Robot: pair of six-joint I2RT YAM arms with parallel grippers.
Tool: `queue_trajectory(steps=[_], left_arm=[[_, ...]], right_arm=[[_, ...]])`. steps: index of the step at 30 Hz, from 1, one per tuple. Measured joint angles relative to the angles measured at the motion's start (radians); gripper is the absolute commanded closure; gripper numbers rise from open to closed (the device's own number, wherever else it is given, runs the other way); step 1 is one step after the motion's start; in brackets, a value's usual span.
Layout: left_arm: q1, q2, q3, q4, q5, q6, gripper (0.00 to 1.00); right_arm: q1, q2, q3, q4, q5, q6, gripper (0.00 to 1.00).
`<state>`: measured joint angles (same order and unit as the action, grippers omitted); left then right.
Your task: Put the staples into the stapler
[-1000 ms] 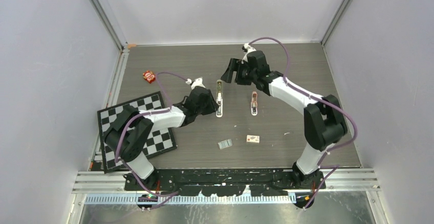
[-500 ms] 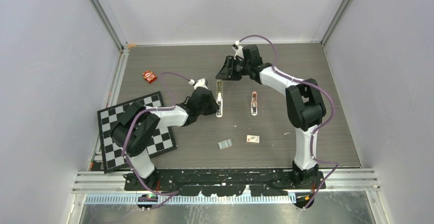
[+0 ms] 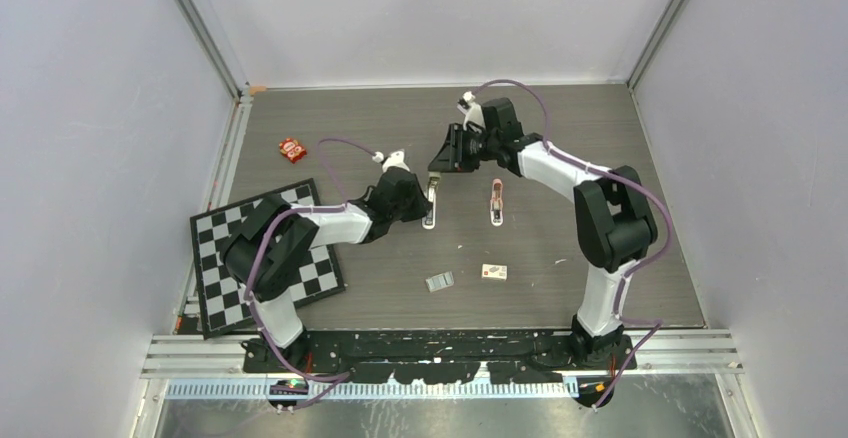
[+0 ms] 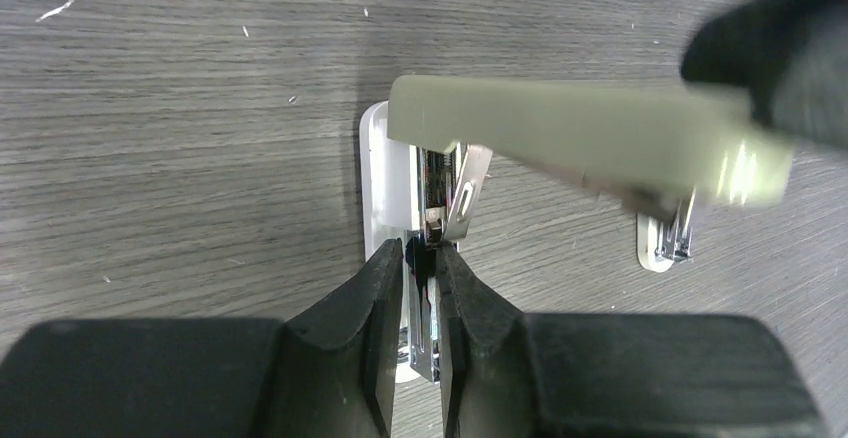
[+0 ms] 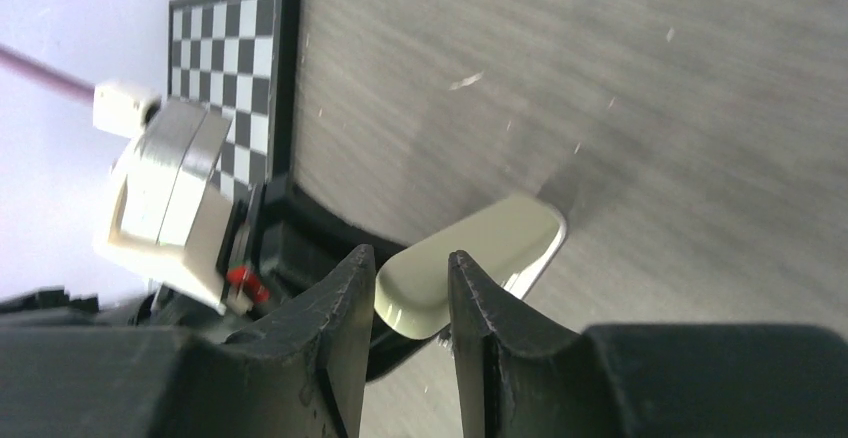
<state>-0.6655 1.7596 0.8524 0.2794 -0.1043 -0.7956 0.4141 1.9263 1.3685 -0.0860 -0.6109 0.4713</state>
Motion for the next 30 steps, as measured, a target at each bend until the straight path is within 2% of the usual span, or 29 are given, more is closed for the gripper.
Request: queue_trajectory(steps=[6,9,17,19,22,26,30], left_arm=[[-0.002,-0.001,0.000,-0.016,0.000,0.000,0.80],[-0.003,-0.016,-0.005,-0.035,0.003,-0.005,0.76],[0.000,-0.166,-0.086,-0.154,-0.032,-0.014,0.73],[0.000,-0.200,-0.097,-0.184,-0.043,-0.018,0.73],[0.000,-0.250,-0.122,-0.203,-0.057,-0.036,0.67],[0.000,-0.319,-0.148,-0.229,-0.077,-0.043,0.62],[0.000,-0.360,-0.149,-0.216,-0.078,-0.034,0.61]], right_arm=[[0.017,-0.100,-0.107,-0.013,0.004,-0.007,0.63],[0.019,-0.124,-0.140,-0.013,0.014,-0.007,0.63],[0.032,-0.193,-0.225,-0.025,0.052,0.003,0.60],[0.041,-0.203,-0.235,-0.028,0.065,0.011,0.56],[0.056,-0.205,-0.237,-0.036,0.114,0.057,0.50],[0.081,-0.205,-0.237,-0.065,0.196,0.147,0.48],[0.114,-0.205,-0.237,-0.077,0.289,0.247,0.48]])
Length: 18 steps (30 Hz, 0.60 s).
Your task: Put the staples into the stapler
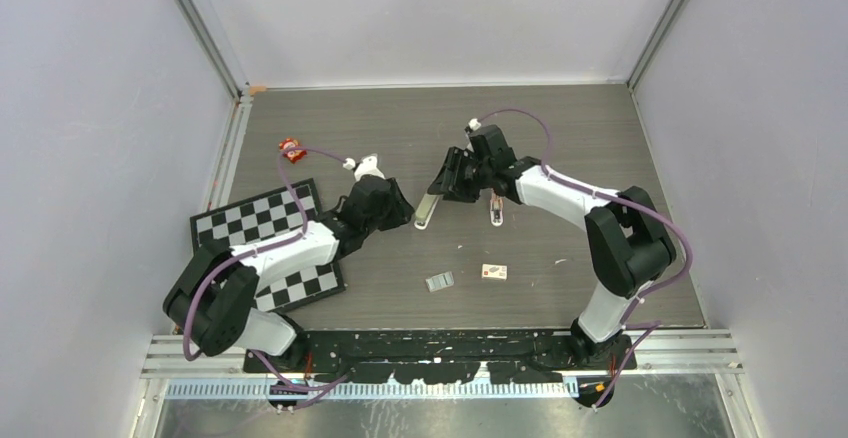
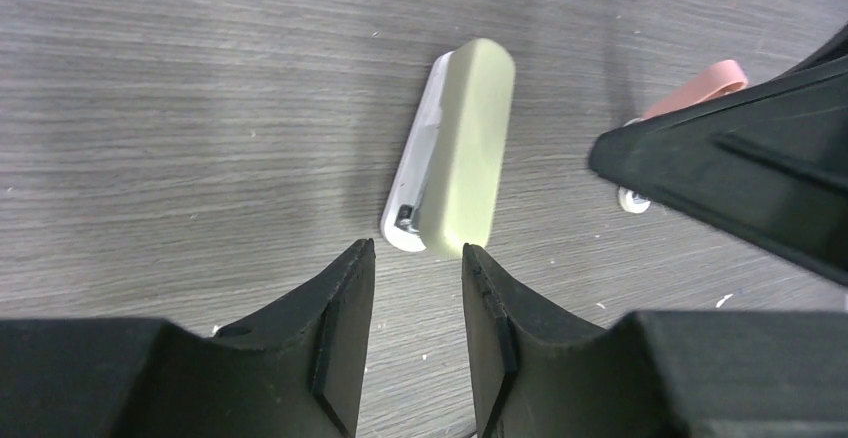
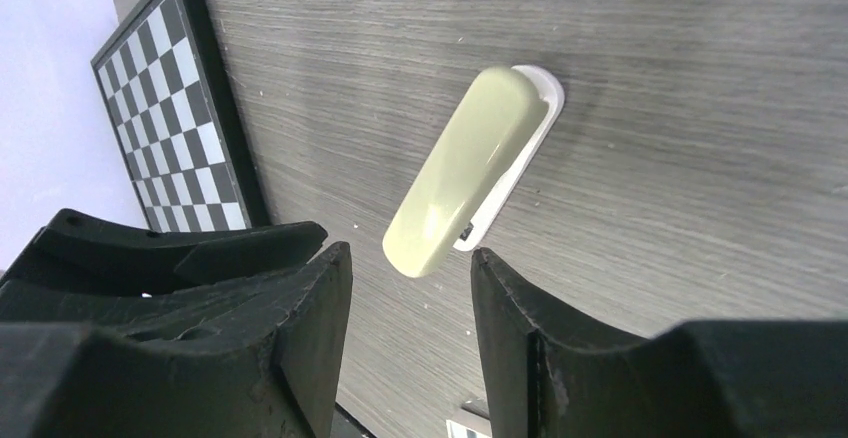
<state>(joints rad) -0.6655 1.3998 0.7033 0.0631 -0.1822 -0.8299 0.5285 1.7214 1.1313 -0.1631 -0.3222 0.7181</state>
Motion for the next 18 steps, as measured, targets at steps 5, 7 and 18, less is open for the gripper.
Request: queue_trajectory(steps=[5,7,18], left_arm=[[0.000,0.024,0.010,0.034,0.029,0.021,0.63],[0.000,0.059,0.020,0.043,0.041,0.027,0.65],[0.000,0.161,0.020,0.156,0.095,0.025,0.83]], right_arm=[[0.048,0.024,0.001,0.000,0.060,0.079,0.52],[0.060,0.051,0.002,0.001,0.074,0.099,0.54],[0.065,0.125,-0.007,0.030,0.112,0.127,0.64]])
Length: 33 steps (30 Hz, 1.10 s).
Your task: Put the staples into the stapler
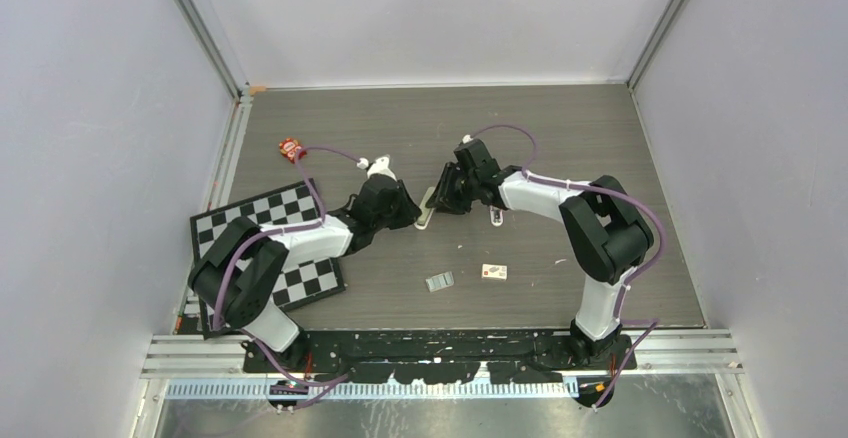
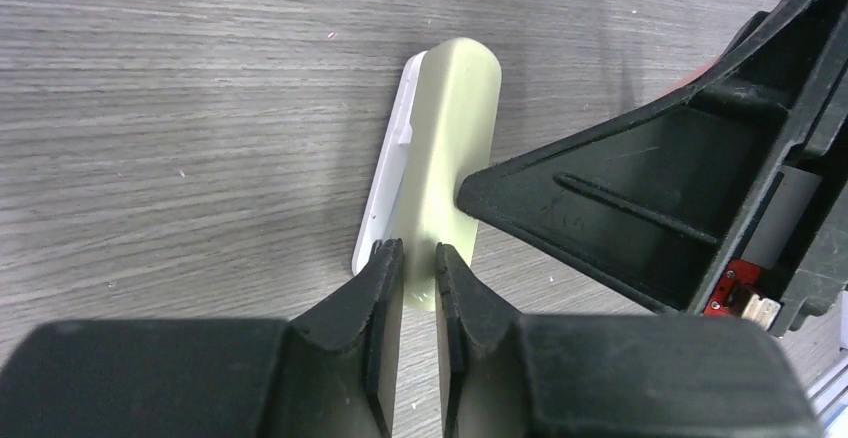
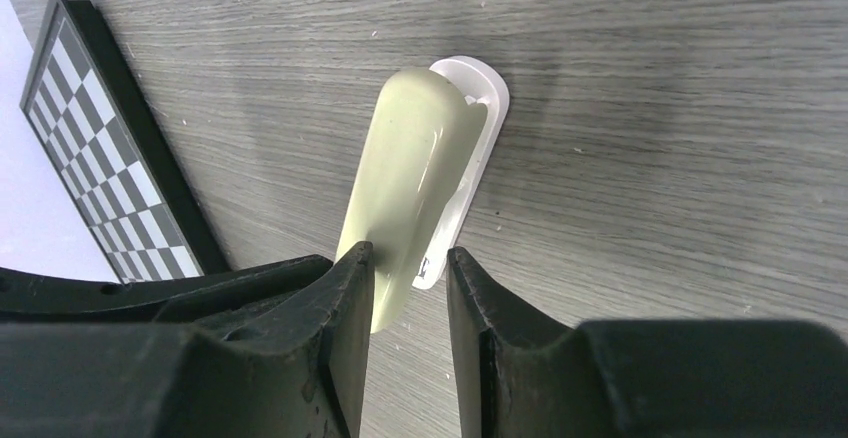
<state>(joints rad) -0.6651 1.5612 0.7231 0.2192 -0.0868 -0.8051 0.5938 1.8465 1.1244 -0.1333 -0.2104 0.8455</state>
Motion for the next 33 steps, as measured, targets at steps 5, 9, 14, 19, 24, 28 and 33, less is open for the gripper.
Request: queue_trajectory(steps=[5,9,14,19,24,28,33], left_arm=[[0.006,0.004,-0.032,0.070,-0.003,-0.013,0.86],[0.006,0.009,-0.066,0.114,-0.006,-0.031,0.87],[0.006,0.006,-0.083,0.140,-0.010,-0.035,0.84],[0.003,-0.034,-0.102,0.108,-0.009,-0.033,0.67],[0.000,-0.156,-0.072,-0.095,-0.037,0.013,0.57],[0.000,-0.298,-0.021,-0.253,-0.070,0.069,0.53],[0.000,-0.485,0.014,-0.375,-0.076,0.120,0.49]], right_arm=[[0.000,-0.001,-0.027,0.056,0.001,0.001,0.65],[0.002,-0.002,-0.040,0.061,0.008,-0.003,0.66],[0.004,-0.003,-0.040,0.063,0.011,-0.004,0.66],[0.005,-0.016,-0.036,0.038,0.011,-0.029,0.59],[0.006,-0.097,0.004,-0.122,0.056,-0.103,0.41],[0.019,-0.232,0.016,-0.236,0.106,-0.155,0.36],[0.101,-0.422,-0.009,-0.325,0.197,-0.184,0.37]])
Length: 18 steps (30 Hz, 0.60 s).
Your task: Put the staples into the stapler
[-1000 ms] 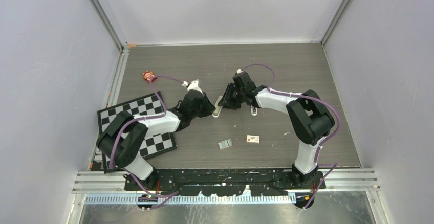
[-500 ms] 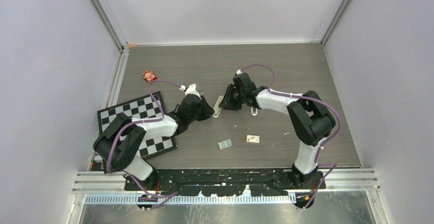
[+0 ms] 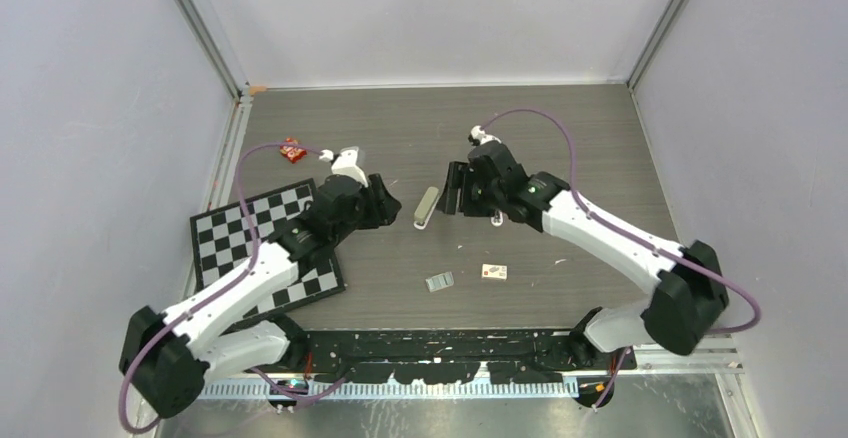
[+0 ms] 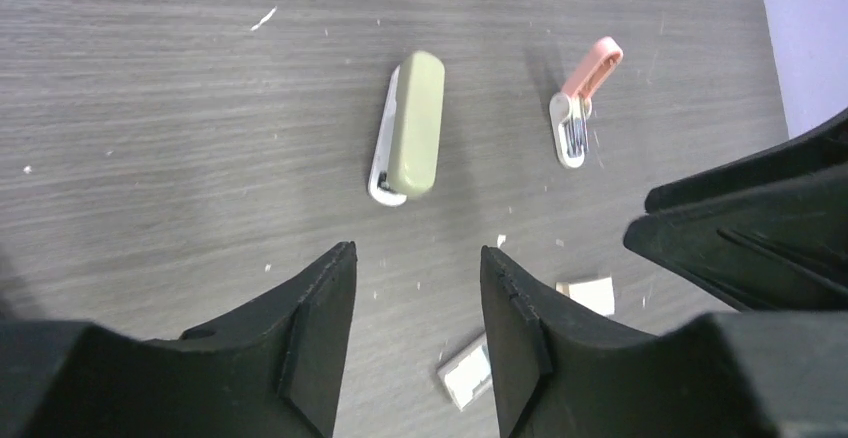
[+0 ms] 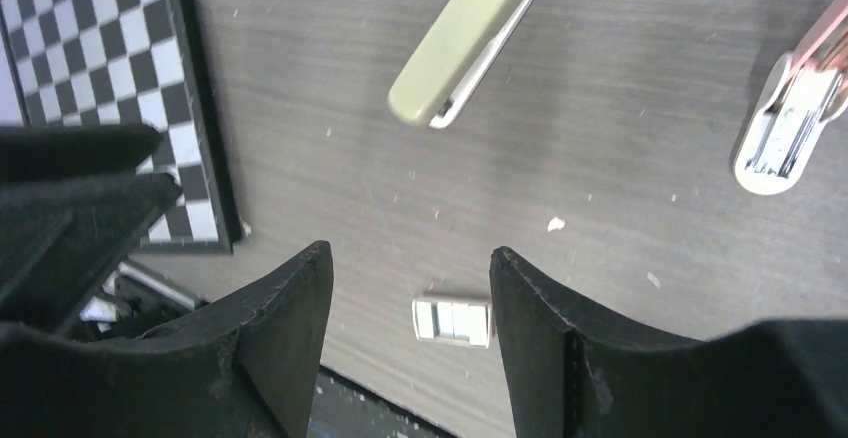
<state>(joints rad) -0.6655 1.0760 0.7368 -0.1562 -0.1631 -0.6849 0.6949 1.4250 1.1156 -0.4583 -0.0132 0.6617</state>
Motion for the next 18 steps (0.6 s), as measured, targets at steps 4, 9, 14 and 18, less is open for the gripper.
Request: queue_trajectory(steps=[4,9,14,18], left_arm=[[0.000,-0.117,0.000,-0.118,0.031,0.025,0.43],[0.000,-0.249,-0.009,-0.234,0.079,0.041,0.39],[0.000,-0.367,-0.076,-0.269,0.151,0.030,0.44],[0.000,-0.386,-0.143,-0.265,0.209,-0.005,0.48]], right_arm=[[0.118,-0.108,-0.036,-0.062,0.090,-0.005,0.39],[0.249,-0.127,-0.086,-0.111,0.165,0.005,0.44],[0.322,-0.101,-0.141,-0.111,0.211,0.025,0.40],[0.340,-0.029,-0.143,-0.109,0.266,0.026,0.36]])
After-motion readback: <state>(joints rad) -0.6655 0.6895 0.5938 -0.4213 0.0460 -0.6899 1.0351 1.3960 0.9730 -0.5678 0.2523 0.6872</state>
